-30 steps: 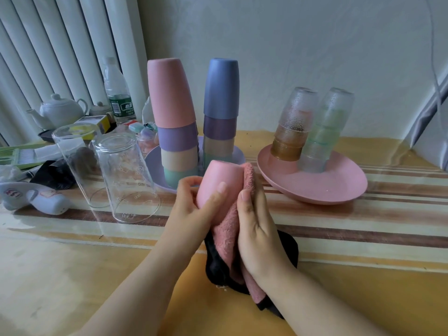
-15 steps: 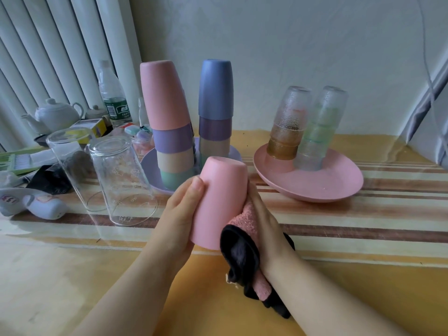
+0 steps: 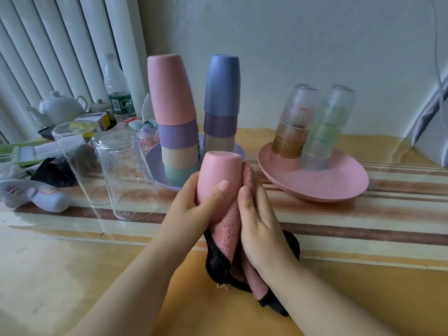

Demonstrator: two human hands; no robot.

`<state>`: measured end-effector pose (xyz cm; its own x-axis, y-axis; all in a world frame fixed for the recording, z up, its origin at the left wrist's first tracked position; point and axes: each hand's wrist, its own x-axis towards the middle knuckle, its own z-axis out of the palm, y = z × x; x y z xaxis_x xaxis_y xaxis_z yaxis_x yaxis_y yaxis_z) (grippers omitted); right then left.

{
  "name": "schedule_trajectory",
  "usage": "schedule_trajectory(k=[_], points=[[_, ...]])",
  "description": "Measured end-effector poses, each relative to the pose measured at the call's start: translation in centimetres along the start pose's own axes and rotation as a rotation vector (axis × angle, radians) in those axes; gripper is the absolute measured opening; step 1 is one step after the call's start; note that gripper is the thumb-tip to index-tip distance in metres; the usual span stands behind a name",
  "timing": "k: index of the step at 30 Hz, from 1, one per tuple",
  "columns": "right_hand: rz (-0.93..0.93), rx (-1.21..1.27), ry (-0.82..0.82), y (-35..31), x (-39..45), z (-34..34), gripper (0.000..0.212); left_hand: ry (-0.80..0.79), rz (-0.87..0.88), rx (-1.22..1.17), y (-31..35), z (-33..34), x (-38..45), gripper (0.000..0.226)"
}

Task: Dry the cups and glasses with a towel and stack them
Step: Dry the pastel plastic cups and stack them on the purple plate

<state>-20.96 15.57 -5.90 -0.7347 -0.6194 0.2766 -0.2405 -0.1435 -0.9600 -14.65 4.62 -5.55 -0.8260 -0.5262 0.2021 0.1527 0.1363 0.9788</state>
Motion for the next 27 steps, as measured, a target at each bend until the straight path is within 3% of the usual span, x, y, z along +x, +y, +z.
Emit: schedule_trajectory(k=[3, 6, 9, 12, 14, 17, 19, 22, 25, 27], points=[[-0.027, -0.006, 0.032, -0.5, 0.4, -0.6, 0.056, -0.118, -0.023, 0.012, 0.1, -0.4, 0.0, 0.047], [-0.029, -0.024, 0.079, -0.7, 1.1, -1.8, 0.040, -0.236, -0.053, -0.021, 0.2, -0.7, -1.0, 0.038], [0.108, 0.049, 0.034, -0.2, 1.4, -2.6, 0.059, -0.271, -0.121, -0.042, 0.3, -0.2, -0.2, 0.039], [0.140, 0.018, -0.016, 0.5, 1.5, -2.5, 0.026, -0.285, -0.030, -0.035, -0.2, -1.3, 0.1, 0.072], [0.182, 0.037, 0.004, 0.9, 1.6, -1.6, 0.034, -0.242, -0.068, -0.096, -0.1, -0.9, 0.3, 0.083], [0.216, 0.100, -0.049, 1.5, 1.8, -1.1, 0.023, -0.202, -0.018, -0.222, -0.6, -0.9, 0.0, 0.077], [0.295, 0.192, -0.083, 2.4, 1.9, -1.1, 0.028, -0.138, -0.008, -0.294, -0.4, -0.8, 0.0, 0.071], [0.233, -0.063, -0.103, 2.3, 1.9, -1.4, 0.026, 0.014, -0.007, -0.303, -0.1, -0.9, 0.4, 0.059], [0.091, -0.268, 0.002, 1.3, 2.4, -2.5, 0.019, 0.189, 0.027, -0.080, 0.0, -1.5, 0.7, 0.055], [-0.003, -0.397, 0.065, 1.1, 2.6, -3.5, 0.030, 0.267, 0.038, 0.061, -0.2, -1.8, 0.8, 0.055]])
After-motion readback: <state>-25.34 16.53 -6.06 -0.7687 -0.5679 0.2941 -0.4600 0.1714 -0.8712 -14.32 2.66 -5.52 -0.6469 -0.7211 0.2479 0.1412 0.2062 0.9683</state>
